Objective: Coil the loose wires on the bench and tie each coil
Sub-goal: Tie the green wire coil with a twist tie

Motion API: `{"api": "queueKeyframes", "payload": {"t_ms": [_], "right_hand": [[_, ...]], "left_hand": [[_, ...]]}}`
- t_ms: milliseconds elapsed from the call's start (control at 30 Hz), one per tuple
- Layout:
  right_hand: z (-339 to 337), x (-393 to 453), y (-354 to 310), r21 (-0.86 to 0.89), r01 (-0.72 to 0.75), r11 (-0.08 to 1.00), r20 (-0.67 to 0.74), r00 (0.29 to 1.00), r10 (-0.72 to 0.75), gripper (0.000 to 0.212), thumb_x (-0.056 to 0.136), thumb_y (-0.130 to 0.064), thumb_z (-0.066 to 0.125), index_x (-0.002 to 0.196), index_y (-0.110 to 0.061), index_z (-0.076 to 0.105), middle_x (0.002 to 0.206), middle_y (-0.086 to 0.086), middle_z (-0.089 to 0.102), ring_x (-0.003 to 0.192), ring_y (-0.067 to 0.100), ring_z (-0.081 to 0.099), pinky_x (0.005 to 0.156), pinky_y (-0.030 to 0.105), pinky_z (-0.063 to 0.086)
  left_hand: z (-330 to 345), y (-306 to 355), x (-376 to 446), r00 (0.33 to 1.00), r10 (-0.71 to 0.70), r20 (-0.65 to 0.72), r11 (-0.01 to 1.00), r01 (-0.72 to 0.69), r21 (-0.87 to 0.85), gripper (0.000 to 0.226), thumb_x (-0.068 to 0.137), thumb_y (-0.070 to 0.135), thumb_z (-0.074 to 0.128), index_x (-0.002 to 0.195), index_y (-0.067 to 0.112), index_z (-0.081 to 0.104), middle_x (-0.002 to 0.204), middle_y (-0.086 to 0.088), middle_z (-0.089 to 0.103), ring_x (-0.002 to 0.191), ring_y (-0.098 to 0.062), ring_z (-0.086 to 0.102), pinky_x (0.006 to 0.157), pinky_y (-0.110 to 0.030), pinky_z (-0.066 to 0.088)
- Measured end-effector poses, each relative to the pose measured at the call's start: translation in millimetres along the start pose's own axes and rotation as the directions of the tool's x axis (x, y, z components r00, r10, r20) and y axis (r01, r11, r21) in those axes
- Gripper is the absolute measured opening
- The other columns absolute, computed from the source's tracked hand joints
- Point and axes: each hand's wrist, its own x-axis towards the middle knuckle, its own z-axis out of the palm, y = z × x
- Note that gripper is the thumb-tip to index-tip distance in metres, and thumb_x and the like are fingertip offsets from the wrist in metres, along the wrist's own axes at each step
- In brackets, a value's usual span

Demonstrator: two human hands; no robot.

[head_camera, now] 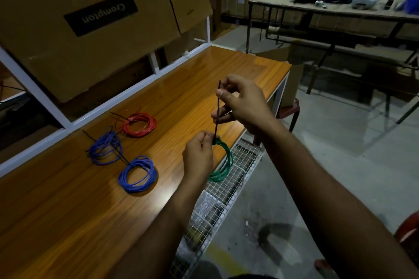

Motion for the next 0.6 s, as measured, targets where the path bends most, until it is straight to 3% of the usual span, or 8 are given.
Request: {"api": "queueKeyframes", "payload": {"t_ms": [100,167,233,333,400,467,533,600], "right_hand": [[9,-4,2,0.029,-0.002,1.0,0.051,0.999,0.001,0.005,0.1,-0.009,0.055,0.1,-0.005,0.057,0.111,0.01,0.056,0.071,0.033,0.074,0.066,0.047,0.063],[10,-2,3,0.093,-0.011,0.996,0.074,0.997,0.004,0.005,0.1,-0.009,0.055,0.099,-0.005,0.055,0.108,0.01,0.057,0.074,0.035,0.074,0.069,0.047,0.062],[4,2,8,0.171,-0.018,0.985,0.103,0.995,0.0,0.008,0.101,-0.011,0.054,0.102,-0.003,0.055,0.104,0.011,0.059,0.082,0.032,0.074,0.073,0.044,0.062],[-9,6,24,0.11,-0.07,0.991,0.14,0.989,0.055,0.027,0.1,-0.025,0.057,0.113,-0.001,0.06,0.112,0.016,0.066,0.102,0.027,0.071,0.088,0.044,0.058],[-17,3,40,-0.11,-0.148,0.983,0.205,0.964,0.168,0.036,0.099,-0.041,0.055,0.117,-0.01,0.061,0.12,0.02,0.064,0.108,0.03,0.067,0.082,0.038,0.055],[-22,-5,59,-0.248,-0.232,0.94,0.315,0.899,0.305,0.042,0.101,-0.046,0.048,0.122,-0.012,0.06,0.122,0.021,0.063,0.101,0.026,0.068,0.068,0.028,0.051],[-25,-14,75,-0.216,-0.301,0.929,0.407,0.837,0.366,0.037,0.104,-0.04,0.045,0.124,-0.013,0.06,0.118,0.015,0.067,0.091,0.02,0.07,0.059,0.021,0.05],[-29,-20,86,-0.109,-0.325,0.94,0.406,0.848,0.34,0.028,0.106,-0.029,0.045,0.121,-0.012,0.061,0.109,0.014,0.07,0.081,0.02,0.071,0.058,0.025,0.052]], "left_hand": [[0,-3,5,0.995,-0.011,-0.099,0.998,0.018,0.067,0.025,0.104,0.028,0.048,0.089,0.023,0.068,0.084,0.0,0.07,0.077,-0.019,0.062,0.068,-0.032,0.044],[0,-5,9,0.995,-0.053,-0.088,0.998,0.055,0.023,0.027,0.104,0.031,0.047,0.09,0.022,0.068,0.069,-0.001,0.064,0.063,-0.018,0.054,0.06,-0.031,0.038],[-1,-6,12,0.986,-0.166,-0.005,0.974,0.163,-0.161,0.03,0.106,0.031,0.043,0.091,0.017,0.065,0.05,0.006,0.043,0.043,-0.012,0.035,0.048,-0.024,0.027],[-5,1,11,0.95,-0.269,0.16,0.875,0.311,-0.371,0.031,0.108,0.028,0.039,0.093,0.011,0.061,0.05,0.007,0.028,0.038,-0.006,0.022,0.041,-0.017,0.018],[-6,5,11,0.943,-0.248,0.223,0.834,0.325,-0.446,0.031,0.108,0.028,0.036,0.095,0.01,0.058,0.051,0.007,0.026,0.039,-0.005,0.02,0.04,-0.016,0.017],[-5,10,12,0.937,-0.22,0.271,0.798,0.333,-0.502,0.031,0.108,0.033,0.034,0.101,0.009,0.054,0.051,0.006,0.024,0.039,-0.006,0.019,0.041,-0.016,0.017],[-2,13,15,0.931,-0.2,0.305,0.754,0.345,-0.558,0.031,0.107,0.037,0.034,0.104,0.011,0.05,0.05,0.005,0.024,0.038,-0.007,0.02,0.04,-0.016,0.02],[0,17,16,0.928,-0.198,0.314,0.735,0.353,-0.579,0.031,0.107,0.038,0.034,0.107,0.011,0.049,0.051,0.002,0.028,0.04,-0.01,0.026,0.042,-0.019,0.026]]}}
